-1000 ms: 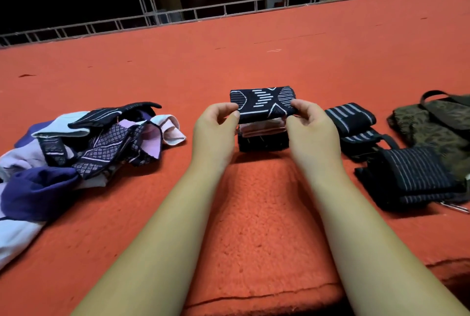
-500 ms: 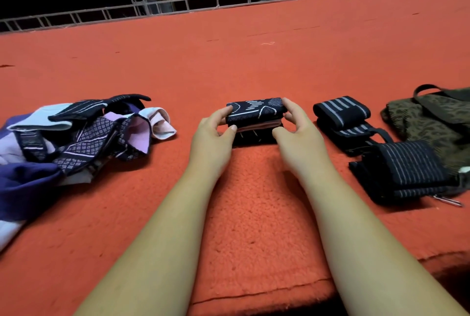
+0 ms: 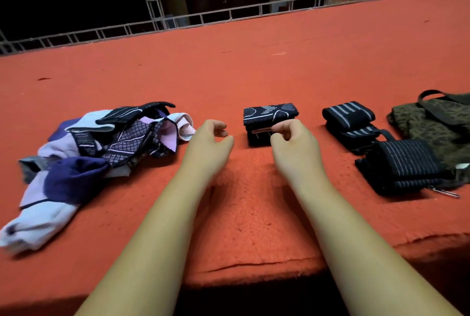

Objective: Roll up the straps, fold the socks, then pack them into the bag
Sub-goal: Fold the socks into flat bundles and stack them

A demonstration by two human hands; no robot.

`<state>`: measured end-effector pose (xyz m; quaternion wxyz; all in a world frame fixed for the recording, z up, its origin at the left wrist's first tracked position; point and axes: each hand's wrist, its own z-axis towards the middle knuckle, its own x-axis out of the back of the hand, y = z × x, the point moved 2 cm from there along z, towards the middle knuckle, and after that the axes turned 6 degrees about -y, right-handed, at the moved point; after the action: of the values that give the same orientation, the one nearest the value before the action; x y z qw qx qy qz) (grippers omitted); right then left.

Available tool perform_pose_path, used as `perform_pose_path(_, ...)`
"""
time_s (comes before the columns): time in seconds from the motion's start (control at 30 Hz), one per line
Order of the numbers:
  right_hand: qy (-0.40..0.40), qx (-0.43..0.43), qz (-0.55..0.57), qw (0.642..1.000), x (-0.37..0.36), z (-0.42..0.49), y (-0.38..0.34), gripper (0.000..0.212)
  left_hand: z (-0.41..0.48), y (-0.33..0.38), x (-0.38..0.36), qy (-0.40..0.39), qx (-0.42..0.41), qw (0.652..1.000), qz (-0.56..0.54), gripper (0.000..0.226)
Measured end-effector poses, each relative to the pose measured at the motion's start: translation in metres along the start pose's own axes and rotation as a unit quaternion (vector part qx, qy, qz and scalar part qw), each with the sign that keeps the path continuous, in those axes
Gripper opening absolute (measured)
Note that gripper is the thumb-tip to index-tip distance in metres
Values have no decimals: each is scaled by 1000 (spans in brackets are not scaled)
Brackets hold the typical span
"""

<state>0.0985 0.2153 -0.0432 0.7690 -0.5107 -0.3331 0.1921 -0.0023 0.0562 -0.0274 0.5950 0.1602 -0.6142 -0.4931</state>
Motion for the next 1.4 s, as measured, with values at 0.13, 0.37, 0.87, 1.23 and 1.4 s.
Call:
perform_pose_path(0.13,-114,6,8,993,-40,-27,-17,18,-30,-23,47,71,16,996,53,31)
perform_pose_path(0.37,-211,103,-75,969,-87,-66,-17,18,-71,-90,106,148,59,946,282,44)
perform_pose_path(0.87,-189,82,-77,976,-89,-59,-5,17,-46,-106,124,180,-45,954,235,39)
perform_pose_path(1.23,-123,107,37,986,-79,-52,-5,85,-86,-39,91,70,-274,950,132,17)
perform_pose_path(1.4,-180,89,72,977,-62,-47,-9,86,-100,-24,80,1,-160,986,-50,27)
